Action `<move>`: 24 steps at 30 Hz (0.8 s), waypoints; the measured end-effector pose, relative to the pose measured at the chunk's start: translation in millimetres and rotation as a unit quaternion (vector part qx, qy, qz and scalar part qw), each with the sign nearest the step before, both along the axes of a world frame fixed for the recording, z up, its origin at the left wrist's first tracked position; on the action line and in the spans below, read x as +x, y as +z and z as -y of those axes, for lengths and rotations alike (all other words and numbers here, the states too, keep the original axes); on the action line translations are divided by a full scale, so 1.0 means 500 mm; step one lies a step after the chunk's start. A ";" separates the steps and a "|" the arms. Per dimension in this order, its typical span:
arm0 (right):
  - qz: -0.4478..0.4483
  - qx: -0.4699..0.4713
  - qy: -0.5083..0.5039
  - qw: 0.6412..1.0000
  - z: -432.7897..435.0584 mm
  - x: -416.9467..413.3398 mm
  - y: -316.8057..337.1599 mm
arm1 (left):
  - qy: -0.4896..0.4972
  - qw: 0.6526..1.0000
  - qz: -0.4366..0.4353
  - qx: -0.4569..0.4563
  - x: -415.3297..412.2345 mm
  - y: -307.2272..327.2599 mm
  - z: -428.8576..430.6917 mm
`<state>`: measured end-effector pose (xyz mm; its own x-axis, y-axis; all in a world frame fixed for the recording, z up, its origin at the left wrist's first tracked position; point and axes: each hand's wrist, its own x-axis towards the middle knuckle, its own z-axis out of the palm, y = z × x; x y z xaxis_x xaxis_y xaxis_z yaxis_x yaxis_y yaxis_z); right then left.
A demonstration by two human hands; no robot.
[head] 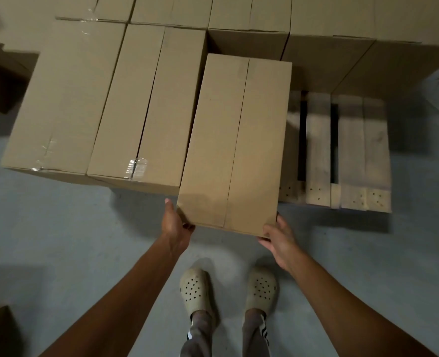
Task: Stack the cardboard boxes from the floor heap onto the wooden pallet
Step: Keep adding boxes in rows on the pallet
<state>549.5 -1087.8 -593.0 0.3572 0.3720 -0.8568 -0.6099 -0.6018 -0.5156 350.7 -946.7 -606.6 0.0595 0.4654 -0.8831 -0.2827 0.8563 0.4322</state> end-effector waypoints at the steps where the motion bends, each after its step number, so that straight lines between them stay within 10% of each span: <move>1: 0.002 0.005 -0.001 1.000 -0.007 0.004 -0.002 | 0.006 1.000 0.003 0.003 0.005 -0.001 -0.005; 24: 0.108 0.015 0.014 0.994 -0.134 0.099 -0.005 | 0.060 0.994 0.088 -0.009 0.063 0.052 -0.116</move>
<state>598.9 -1020.8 -595.6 0.5210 0.4088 -0.7493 -0.4653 -0.5999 -0.6508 382.4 -888.6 -580.6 0.1599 0.4619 -0.8724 -0.4527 0.8197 0.3510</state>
